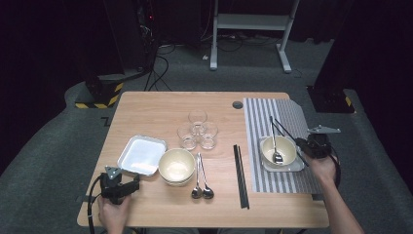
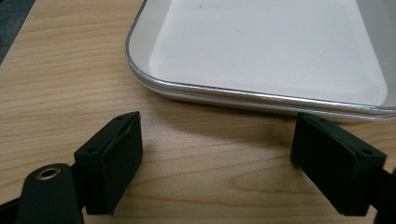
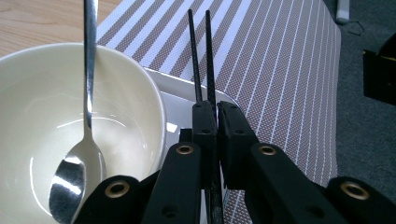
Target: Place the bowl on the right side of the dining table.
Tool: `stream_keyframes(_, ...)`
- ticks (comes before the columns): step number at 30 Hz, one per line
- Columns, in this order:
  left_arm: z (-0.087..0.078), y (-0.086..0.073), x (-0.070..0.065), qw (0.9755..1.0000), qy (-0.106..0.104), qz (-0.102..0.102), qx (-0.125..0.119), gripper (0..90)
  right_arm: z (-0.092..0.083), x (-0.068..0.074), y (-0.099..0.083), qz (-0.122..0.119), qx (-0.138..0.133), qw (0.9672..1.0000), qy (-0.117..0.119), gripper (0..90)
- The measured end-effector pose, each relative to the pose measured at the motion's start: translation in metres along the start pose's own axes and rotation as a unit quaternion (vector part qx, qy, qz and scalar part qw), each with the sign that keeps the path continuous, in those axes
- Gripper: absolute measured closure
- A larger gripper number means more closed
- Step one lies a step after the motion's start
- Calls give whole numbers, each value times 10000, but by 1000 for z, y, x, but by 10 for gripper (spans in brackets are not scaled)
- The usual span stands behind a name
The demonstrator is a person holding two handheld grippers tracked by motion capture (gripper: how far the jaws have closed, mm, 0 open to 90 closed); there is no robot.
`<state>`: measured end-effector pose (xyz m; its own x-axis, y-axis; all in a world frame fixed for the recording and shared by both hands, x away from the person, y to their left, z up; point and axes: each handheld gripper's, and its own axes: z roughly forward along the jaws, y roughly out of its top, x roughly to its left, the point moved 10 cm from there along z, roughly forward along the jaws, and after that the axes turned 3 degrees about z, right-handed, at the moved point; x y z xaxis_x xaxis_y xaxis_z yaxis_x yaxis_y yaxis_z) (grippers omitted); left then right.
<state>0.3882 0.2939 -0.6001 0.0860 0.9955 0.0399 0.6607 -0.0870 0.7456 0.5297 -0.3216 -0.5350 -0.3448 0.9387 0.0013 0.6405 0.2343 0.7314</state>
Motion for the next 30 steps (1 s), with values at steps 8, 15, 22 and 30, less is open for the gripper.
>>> stream_keyframes(8,0,0,0,10000,0,-3,0,169,7,-5,-7,50,141,9999,31,859)
stream_keyframes(15,0,0,0,10000,10,5,11,168,14,-3,-9,-64,287,9996,40,859)
stream_keyframes(22,0,0,0,10000,9,3,9,168,18,-4,-8,-54,373,9993,25,858)
stream_keyframes(30,0,0,0,10000,9,2,8,168,24,-6,-11,-111,539,9984,139,858)
